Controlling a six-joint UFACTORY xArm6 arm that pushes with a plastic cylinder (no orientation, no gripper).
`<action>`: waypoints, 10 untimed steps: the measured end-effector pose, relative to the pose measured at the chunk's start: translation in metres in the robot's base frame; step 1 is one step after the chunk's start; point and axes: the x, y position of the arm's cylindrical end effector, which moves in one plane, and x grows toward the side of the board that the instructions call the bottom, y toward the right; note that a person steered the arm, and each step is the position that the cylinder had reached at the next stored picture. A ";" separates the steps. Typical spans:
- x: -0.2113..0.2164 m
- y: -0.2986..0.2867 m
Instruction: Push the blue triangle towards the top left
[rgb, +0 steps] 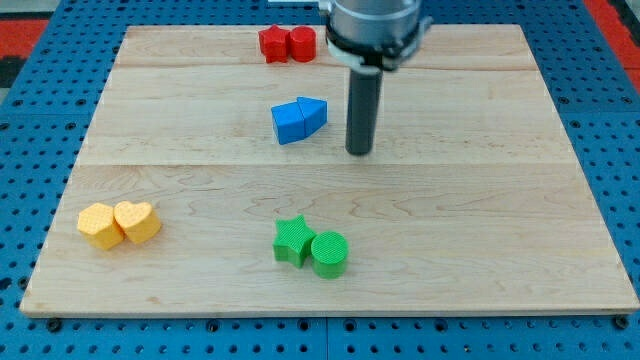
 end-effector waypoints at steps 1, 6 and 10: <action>-0.030 -0.044; -0.111 -0.188; -0.078 -0.219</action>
